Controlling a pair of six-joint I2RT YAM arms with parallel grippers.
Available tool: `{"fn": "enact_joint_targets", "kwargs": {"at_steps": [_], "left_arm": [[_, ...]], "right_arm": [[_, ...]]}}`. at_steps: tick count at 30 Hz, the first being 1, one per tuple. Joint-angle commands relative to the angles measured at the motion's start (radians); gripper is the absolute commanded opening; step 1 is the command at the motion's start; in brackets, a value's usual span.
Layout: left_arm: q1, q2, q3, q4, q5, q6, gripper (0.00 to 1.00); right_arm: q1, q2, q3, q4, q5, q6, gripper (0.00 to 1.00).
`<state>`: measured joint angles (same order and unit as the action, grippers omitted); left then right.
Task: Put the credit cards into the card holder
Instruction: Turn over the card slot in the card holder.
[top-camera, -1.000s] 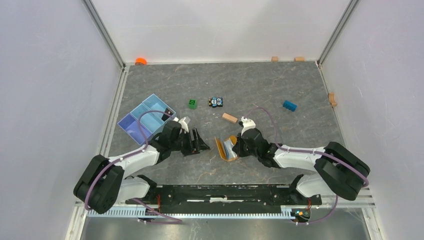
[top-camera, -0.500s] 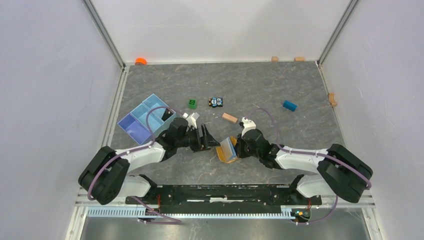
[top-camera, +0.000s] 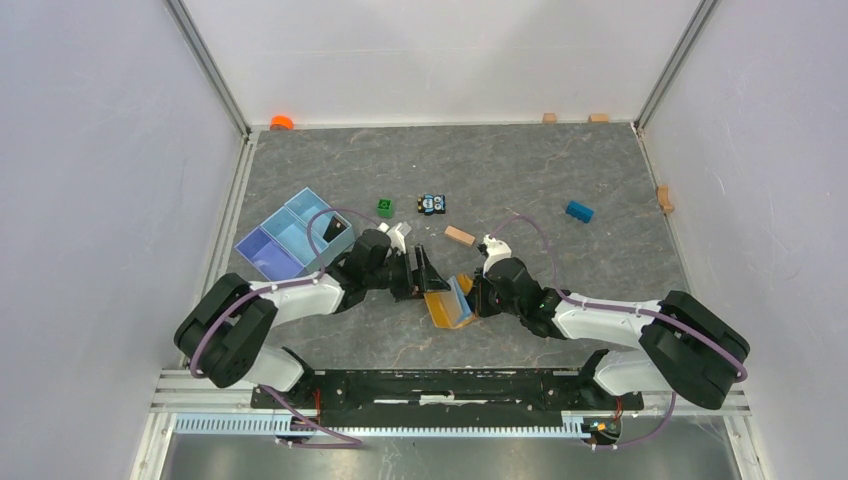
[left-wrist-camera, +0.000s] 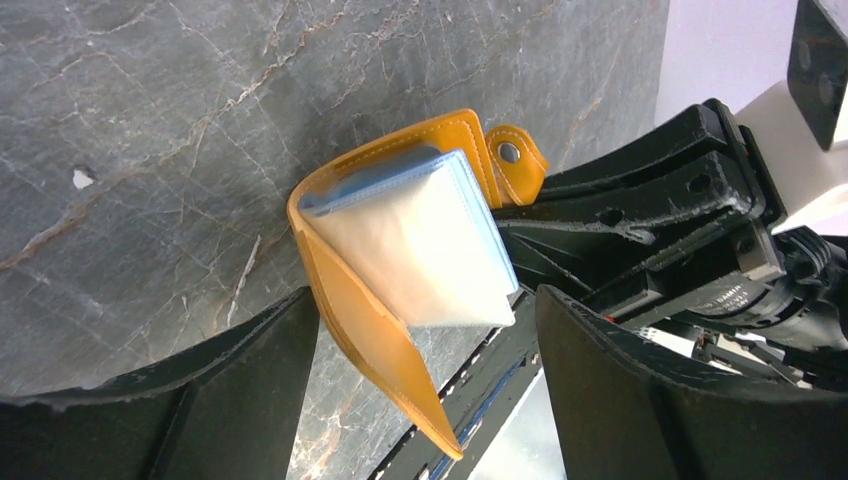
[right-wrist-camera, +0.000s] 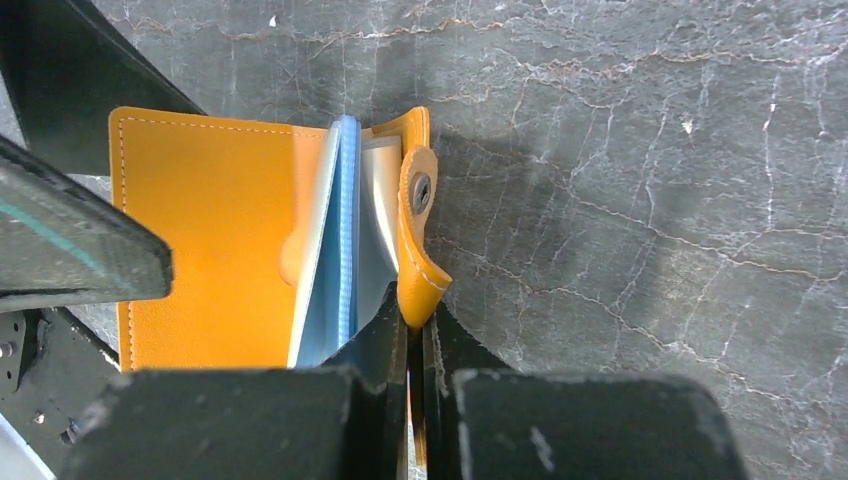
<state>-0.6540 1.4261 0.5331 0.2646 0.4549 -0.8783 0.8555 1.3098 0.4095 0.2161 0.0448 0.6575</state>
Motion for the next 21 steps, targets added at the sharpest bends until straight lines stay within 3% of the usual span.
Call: {"fn": "enact_joint_targets", "kwargs": {"at_steps": [1, 21], "left_arm": [[-0.022, 0.032, 0.061, -0.023, -0.028, 0.010, 0.86], [-0.094, 0.108, 0.170, -0.240, -0.161, 0.094, 0.87]], "right_arm": [[0.006, -0.024, -0.009, 0.018, -0.019, 0.006, 0.00], [0.036, -0.030, 0.000, 0.008, 0.010, 0.006, 0.00]]}}
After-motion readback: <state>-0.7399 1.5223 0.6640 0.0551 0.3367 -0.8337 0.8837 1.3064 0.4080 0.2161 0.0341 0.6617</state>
